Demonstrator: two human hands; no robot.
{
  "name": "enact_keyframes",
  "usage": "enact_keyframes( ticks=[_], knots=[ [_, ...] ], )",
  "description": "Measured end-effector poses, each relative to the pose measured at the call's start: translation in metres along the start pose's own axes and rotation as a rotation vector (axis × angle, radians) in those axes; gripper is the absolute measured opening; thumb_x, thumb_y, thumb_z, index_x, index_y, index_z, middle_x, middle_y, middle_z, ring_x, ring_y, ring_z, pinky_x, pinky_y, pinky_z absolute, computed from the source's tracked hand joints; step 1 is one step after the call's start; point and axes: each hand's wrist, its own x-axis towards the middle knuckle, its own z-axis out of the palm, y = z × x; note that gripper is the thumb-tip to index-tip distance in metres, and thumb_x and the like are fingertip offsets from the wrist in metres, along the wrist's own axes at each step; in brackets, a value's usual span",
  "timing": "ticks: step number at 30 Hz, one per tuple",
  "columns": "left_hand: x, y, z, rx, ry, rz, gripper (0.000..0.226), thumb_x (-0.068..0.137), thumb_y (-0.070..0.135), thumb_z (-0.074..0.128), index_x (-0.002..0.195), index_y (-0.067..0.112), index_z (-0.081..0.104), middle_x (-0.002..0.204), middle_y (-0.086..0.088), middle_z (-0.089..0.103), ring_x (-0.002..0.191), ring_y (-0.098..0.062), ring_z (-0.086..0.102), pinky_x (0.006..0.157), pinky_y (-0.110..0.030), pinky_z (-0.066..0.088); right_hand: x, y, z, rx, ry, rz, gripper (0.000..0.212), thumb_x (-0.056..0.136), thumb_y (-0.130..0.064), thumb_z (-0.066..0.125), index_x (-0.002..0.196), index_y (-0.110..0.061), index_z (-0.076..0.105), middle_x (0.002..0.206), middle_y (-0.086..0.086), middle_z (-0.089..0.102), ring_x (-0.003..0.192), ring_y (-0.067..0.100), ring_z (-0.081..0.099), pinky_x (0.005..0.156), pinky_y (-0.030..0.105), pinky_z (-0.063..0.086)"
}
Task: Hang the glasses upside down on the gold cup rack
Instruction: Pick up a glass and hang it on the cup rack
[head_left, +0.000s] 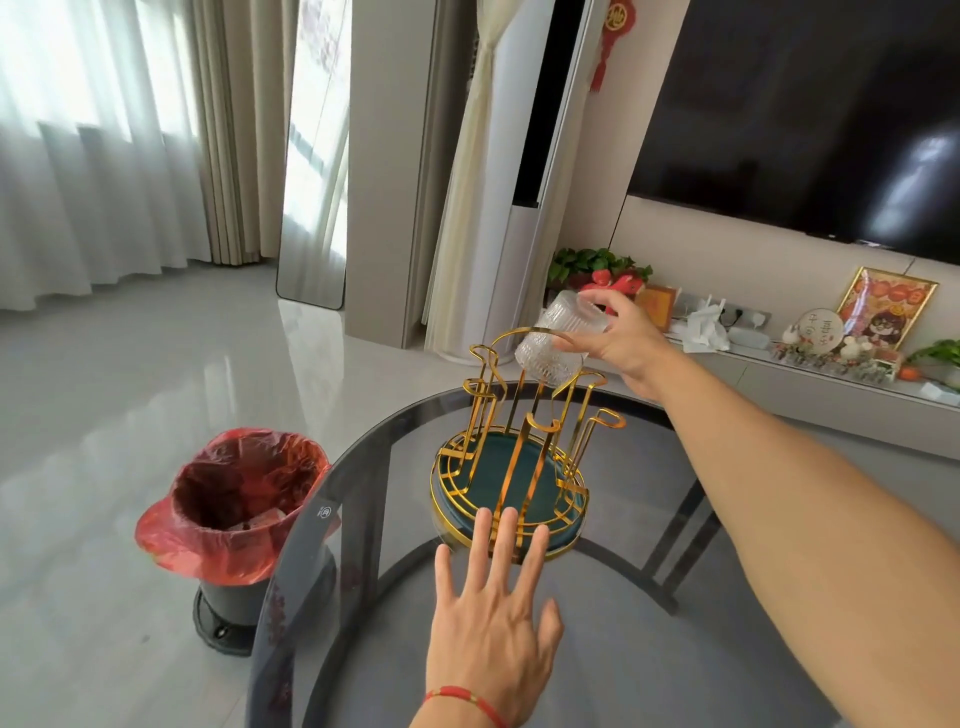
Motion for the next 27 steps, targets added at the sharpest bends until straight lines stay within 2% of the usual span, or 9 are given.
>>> enact_keyframes(
  ticks=[2,4,9,12,15,17,19,23,27],
  knots=[
    [-0.002,0.002,-0.005,0.012,-0.024,-0.006,0.066,0.091,0.059,0.038,0.153,0.034,0.036,0.161,-0.005,0.030,0.149,-0.032,0.023,0.107,-0.069,0.037,-0.001,0.006,0.001,-0.044,-0.087,-0.007,0.091,0.065,-0.013,0.097,0.144,-0.025,0.054,0.150,0.007,0.050,0.138,0.027,0.046,0.105,0.045,0.050],
    [-0.002,0.002,-0.007,0.033,-0.008,-0.003,0.064,0.088,0.058,0.041,0.146,0.032,0.049,0.154,-0.006,0.043,0.143,-0.032,0.037,0.100,-0.066,0.047,0.000,0.010,0.004,-0.113,-0.156,-0.023,0.094,0.058,-0.013,0.099,0.141,-0.026,0.056,0.155,0.009,0.050,0.142,0.026,0.044,0.105,0.045,0.051],
    [0.000,0.002,-0.005,0.075,0.018,0.002,0.064,0.085,0.058,0.039,0.140,0.030,0.058,0.148,-0.007,0.053,0.137,-0.033,0.047,0.093,-0.065,0.052,0.008,0.015,0.014,-0.294,-0.239,-0.080,0.091,0.057,-0.009,0.101,0.136,-0.026,0.059,0.134,-0.004,0.062,0.136,0.025,0.056,0.102,0.038,0.056],
    [0.002,0.001,-0.003,0.061,0.036,0.005,0.063,0.084,0.057,0.038,0.136,0.029,0.062,0.144,-0.009,0.057,0.133,-0.034,0.051,0.089,-0.065,0.054,0.011,0.018,0.021,-0.394,-0.279,-0.114,0.096,0.055,-0.009,0.103,0.139,-0.019,0.057,0.131,0.004,0.065,0.127,0.028,0.061,0.107,0.050,0.054],
    [0.004,0.000,-0.001,0.041,0.027,-0.001,0.064,0.088,0.056,0.036,0.147,0.033,0.048,0.154,-0.008,0.043,0.143,-0.035,0.037,0.098,-0.070,0.046,0.014,0.025,0.025,-0.324,-0.297,-0.097,0.091,0.055,-0.004,0.102,0.135,-0.016,0.060,0.134,0.012,0.063,0.127,0.034,0.061,0.106,0.058,0.053],
    [0.005,-0.001,0.007,0.046,0.013,0.020,0.066,0.095,0.057,0.026,0.157,0.040,0.012,0.166,-0.005,0.007,0.151,-0.035,0.000,0.113,-0.073,0.020,0.013,0.026,0.026,-0.349,-0.289,-0.098,0.089,0.057,-0.008,0.102,0.135,-0.020,0.061,0.136,0.009,0.063,0.129,0.034,0.058,0.109,0.059,0.050],
    [0.005,-0.003,0.013,0.030,0.013,0.016,0.067,0.097,0.058,0.018,0.155,0.040,-0.010,0.164,-0.002,-0.014,0.148,-0.033,-0.020,0.118,-0.070,0.004,0.010,0.026,0.026,-0.437,-0.291,-0.114,0.091,0.062,-0.014,0.100,0.142,-0.026,0.058,0.142,0.003,0.061,0.136,0.030,0.054,0.116,0.055,0.043],
    [0.002,-0.003,0.013,0.061,0.008,0.010,0.066,0.097,0.055,0.012,0.154,0.039,-0.017,0.164,-0.001,-0.022,0.147,-0.031,-0.030,0.120,-0.065,0.000,-0.008,0.020,0.015,-0.490,-0.296,-0.081,0.109,0.074,-0.014,0.094,0.163,-0.032,0.033,0.162,0.003,0.049,0.147,0.027,0.048,0.121,0.051,0.038],
    [0.003,-0.004,0.012,0.073,-0.057,-0.002,0.066,0.097,0.054,0.008,0.152,0.038,-0.025,0.164,-0.001,-0.026,0.147,-0.030,-0.033,0.121,-0.063,-0.003,-0.044,0.016,-0.021,-0.471,-0.173,-0.067,0.080,0.093,-0.030,0.078,0.161,-0.035,0.036,0.165,0.005,0.045,0.142,0.028,0.054,0.118,0.050,0.042]
  ],
)
